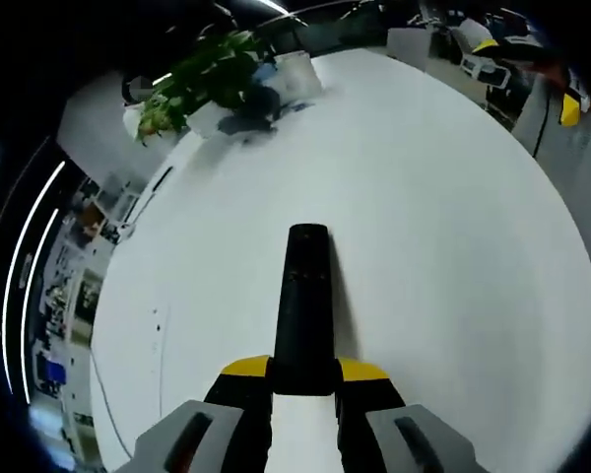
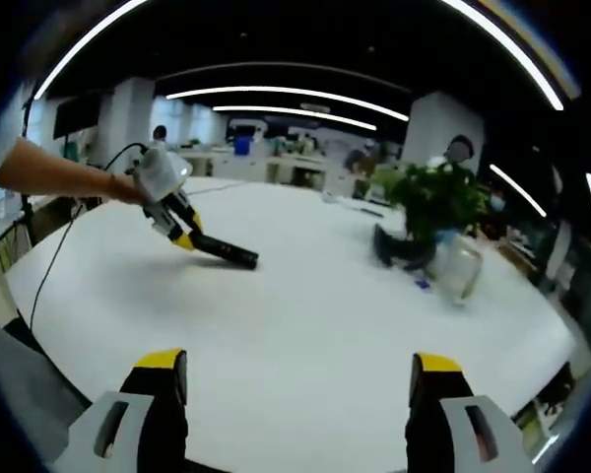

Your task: Press the specified remote control buttons in sequence, fully releasing each button before pressing the next.

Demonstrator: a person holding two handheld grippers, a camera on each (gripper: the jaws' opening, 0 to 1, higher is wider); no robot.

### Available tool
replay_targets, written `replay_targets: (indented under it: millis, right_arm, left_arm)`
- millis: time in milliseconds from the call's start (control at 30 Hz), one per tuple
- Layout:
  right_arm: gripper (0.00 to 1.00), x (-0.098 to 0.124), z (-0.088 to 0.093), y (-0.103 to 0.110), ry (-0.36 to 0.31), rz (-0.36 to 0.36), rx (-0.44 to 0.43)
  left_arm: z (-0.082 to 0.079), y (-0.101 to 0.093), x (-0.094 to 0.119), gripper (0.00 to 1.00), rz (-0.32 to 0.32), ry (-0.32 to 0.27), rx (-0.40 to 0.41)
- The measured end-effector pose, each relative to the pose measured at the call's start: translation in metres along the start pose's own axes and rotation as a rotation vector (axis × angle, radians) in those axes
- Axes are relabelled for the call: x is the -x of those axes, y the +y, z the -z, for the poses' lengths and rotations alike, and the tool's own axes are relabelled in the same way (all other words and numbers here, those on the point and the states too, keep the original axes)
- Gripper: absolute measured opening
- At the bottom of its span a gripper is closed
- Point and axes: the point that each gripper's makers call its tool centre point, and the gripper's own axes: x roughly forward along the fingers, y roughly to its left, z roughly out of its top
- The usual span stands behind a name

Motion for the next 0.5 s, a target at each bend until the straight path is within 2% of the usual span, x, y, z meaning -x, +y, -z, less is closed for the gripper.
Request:
replay_targets:
  millis: [167,233,367,500]
  right_arm:
    - [0.91,-0.001,0.003,0.0,0.015,0.005,0.003]
    - [0.91,-0.002,0.005,0.0,0.024,0.005,0.004]
    - [0.9,-0.003,0.007,0.0,0.033,0.005,0.008]
    - [0.9,-0.003,0.007,0.001,0.041,0.002,0.013]
  left_arm:
    - [0.005,0.018,-0.011,0.22,-0.027,0.009,0.002]
    - [0.011,0.027,-0.019,0.22,-0.041,0.031,-0.025]
    - [0.012,0.035,-0.027,0.22,-0.038,0.03,-0.018]
    - [0.018,0.043,-0.034,0.23,-0.053,0.048,-0.052]
